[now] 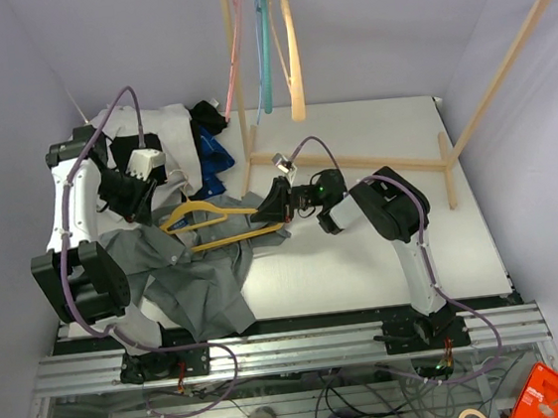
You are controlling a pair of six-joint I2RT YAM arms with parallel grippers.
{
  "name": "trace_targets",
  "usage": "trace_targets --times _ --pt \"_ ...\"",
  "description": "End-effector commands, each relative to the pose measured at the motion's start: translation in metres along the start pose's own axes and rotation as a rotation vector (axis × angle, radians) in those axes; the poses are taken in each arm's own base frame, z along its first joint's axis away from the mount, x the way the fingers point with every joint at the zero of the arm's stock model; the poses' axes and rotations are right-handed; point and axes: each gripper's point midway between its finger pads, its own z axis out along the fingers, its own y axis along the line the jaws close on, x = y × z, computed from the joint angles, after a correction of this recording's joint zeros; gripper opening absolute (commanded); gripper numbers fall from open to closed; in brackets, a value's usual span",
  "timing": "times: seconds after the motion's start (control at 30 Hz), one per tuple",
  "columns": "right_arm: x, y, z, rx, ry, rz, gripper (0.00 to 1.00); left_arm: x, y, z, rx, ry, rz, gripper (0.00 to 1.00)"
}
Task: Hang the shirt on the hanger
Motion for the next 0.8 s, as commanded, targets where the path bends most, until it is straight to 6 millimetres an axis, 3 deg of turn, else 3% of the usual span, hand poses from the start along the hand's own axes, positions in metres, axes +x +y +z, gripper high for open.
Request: trace_targets --times 0.0,0.43,0.77 --pt "-0.042 0.03 0.0 -0.087 -0.108 -0.302 0.0 0.005 0.014 0.003 0.001 -0.015 -0.011 0.44" --pt "-0.042 0.028 -0.001 -0.079 -0.113 -0.296 0.0 0.018 0.008 0.001 0.142 -0.036 -0.027 0.43" --pt "-0.043 0.028 -0.001 -0.079 -0.114 -0.296 0.0 0.011 -0.005 0.006 0.235 -0.087 -0.035 0.46"
